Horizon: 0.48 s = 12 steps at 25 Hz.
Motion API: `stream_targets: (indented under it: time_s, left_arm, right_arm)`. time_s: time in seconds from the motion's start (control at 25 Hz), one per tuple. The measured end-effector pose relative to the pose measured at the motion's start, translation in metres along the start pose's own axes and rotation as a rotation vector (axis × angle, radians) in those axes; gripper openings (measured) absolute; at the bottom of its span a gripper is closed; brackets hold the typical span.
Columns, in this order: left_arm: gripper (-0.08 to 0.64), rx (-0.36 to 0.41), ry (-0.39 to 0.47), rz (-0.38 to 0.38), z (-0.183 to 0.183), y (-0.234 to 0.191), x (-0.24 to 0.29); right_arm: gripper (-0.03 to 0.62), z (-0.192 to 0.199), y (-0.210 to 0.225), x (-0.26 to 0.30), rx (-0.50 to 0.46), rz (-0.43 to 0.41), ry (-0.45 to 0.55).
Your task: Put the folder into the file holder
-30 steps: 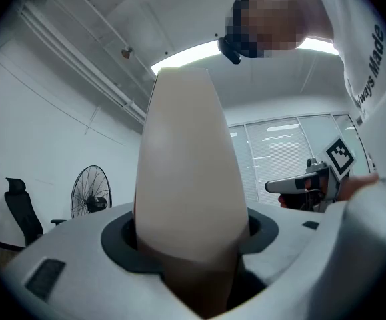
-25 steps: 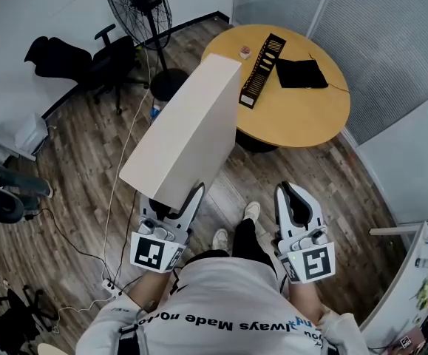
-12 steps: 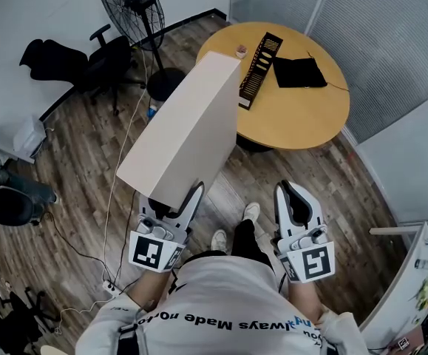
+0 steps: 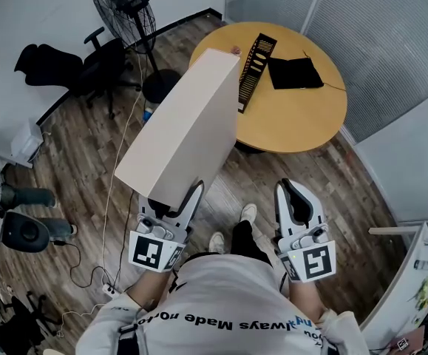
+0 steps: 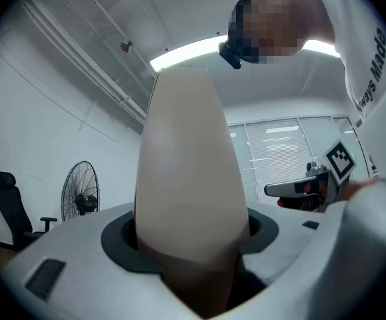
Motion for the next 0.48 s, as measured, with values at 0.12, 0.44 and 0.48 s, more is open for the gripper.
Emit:
stream_targets:
  time_s: [0.12,0.44,0.48]
  left_arm:
    - [0.295,0.002,0.001,0.005,0.002,0.002,0.01]
    - [0.295,0.011,0.002,0.008,0.008,0.005,0.04]
    - [0.295,0.011,0.0,0.006,0.01,0.005,0.043]
  right_arm:
    - [0.051,0.0,0.01,0.003,0.0,0.003,0.002]
    - [0.051,0.002,0.037,0.015,0.003,0.005,0.006]
    - [0.051,0.002,0.04,0.017,0.003,0.004,0.007]
Point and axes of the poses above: the fingertips, and each gripper's own axes: x forward along the fingers, y to its right, z out of its underside, the point moved 7 cm from there along -x, backward along the fingers, and after that the axes turned 9 degrees about y, right-handed, at the moved point
